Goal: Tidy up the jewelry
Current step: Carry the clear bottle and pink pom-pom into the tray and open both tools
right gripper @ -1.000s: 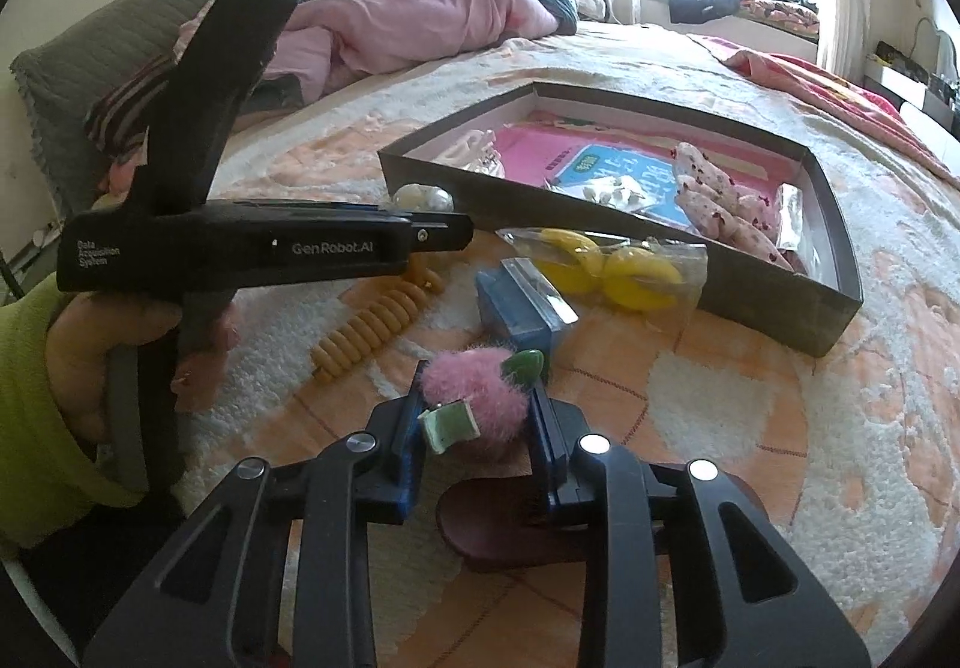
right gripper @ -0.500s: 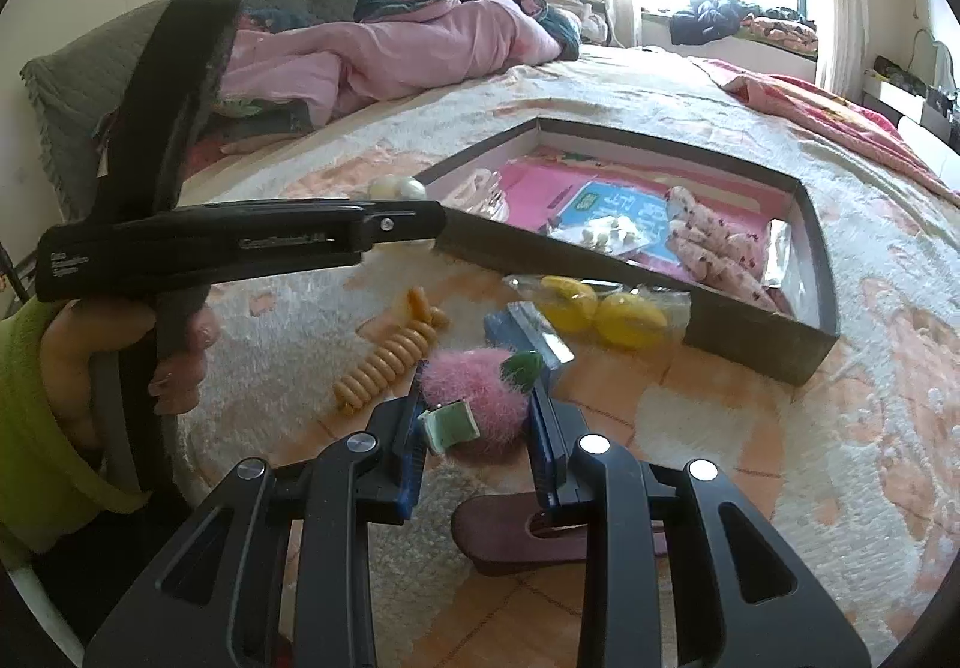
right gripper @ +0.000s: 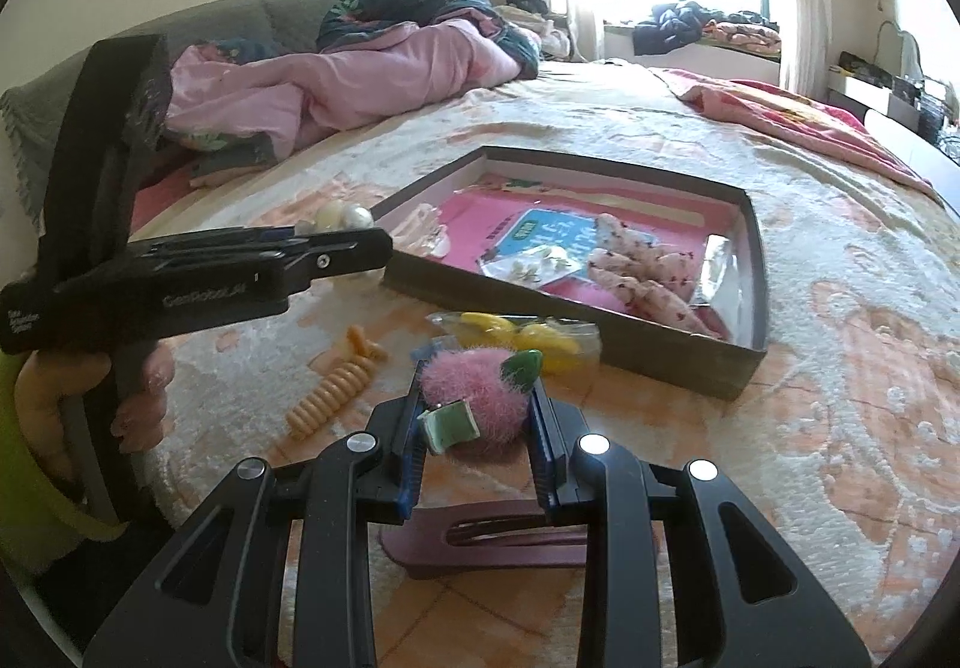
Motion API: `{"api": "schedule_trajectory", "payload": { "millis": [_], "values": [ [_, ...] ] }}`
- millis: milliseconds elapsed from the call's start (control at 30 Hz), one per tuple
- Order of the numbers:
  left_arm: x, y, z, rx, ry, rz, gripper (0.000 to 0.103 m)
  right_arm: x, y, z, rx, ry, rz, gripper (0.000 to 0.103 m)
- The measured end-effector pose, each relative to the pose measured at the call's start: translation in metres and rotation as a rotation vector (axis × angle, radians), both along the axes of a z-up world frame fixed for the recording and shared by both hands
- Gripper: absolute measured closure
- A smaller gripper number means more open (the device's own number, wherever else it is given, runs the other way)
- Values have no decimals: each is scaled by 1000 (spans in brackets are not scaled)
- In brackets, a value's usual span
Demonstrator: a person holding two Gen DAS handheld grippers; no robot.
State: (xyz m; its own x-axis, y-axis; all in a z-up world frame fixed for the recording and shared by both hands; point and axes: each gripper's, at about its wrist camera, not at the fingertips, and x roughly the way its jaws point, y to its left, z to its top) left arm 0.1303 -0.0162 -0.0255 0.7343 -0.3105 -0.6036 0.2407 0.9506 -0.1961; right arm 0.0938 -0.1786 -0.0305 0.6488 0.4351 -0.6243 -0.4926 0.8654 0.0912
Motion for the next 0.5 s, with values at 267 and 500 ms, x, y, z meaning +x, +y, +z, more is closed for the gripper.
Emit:
{"api": "schedule_trajectory", "payload": {
  "millis": [267, 500],
  "values": [
    [10, -14, 2, 8, -6, -30, 70, 9, -18, 1, 6, -6, -58, 75],
    [21, -26, 4, 21, -16, -56, 70, 20, -39, 6, 17, -19, -123, 75]
  ]
}}
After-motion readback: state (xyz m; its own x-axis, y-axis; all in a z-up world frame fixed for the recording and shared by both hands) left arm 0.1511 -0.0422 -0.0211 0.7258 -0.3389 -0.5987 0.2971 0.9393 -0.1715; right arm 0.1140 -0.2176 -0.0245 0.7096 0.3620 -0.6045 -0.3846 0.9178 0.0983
